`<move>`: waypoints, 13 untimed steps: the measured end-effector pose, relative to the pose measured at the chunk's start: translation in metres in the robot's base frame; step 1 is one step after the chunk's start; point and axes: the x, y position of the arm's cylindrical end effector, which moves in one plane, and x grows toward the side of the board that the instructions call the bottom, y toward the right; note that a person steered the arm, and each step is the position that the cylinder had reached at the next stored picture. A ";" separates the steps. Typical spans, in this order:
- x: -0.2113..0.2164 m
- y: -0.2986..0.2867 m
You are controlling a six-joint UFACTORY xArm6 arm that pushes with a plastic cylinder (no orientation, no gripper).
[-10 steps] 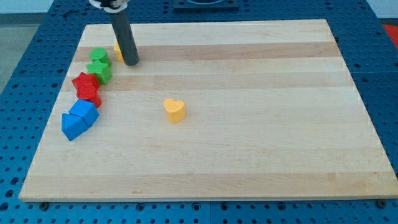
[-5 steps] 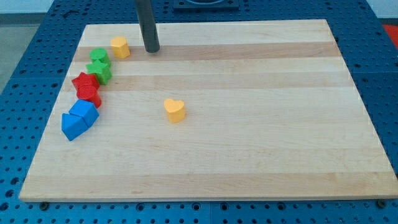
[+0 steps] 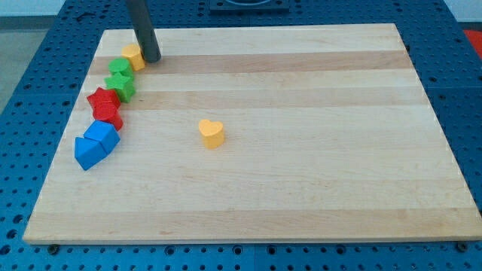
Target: Push the yellow hexagon to the top of green circle
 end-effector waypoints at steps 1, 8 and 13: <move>-0.026 0.005; -0.042 -0.018; -0.024 -0.037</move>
